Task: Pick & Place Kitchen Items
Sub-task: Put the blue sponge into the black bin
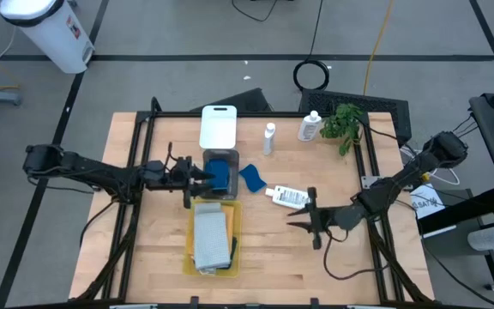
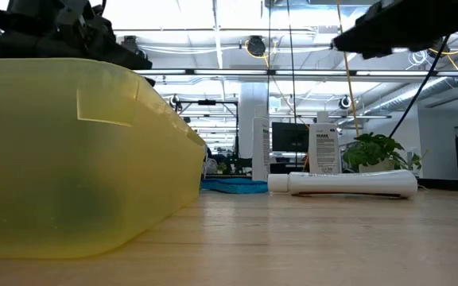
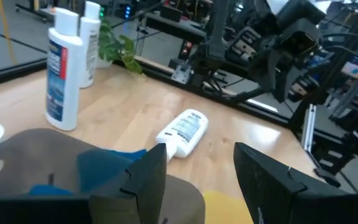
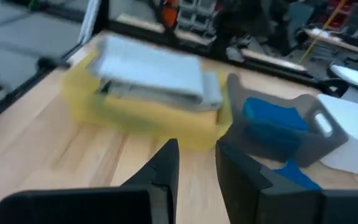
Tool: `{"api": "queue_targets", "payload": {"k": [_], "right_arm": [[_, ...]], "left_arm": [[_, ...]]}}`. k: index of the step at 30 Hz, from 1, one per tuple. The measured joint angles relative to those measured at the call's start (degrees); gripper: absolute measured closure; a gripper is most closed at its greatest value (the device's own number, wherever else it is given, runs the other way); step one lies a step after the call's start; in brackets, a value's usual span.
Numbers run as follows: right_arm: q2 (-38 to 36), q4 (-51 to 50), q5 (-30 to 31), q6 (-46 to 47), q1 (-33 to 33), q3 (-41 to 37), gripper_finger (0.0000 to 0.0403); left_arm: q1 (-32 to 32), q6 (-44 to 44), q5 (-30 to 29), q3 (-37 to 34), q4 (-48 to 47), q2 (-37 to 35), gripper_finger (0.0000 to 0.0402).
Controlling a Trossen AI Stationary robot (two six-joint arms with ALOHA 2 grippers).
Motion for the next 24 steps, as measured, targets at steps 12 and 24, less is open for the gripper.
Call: {"api": "queue_targets", "payload": {"k": [12, 24], "right_arm": [[16.8, 2.9, -14.8, -2.9, -22.0, 6.3, 0.0397], [35.8, 1.6, -23.7, -4.3, -34.1, 18.0, 0.0401]], "left_arm": [[0.0, -1.3, -5.7, 0.0, -2.5, 1.6, 0.0211], [0.0, -1.4, -5.8, 0.0, -2.5, 1.8, 0.021]]}}
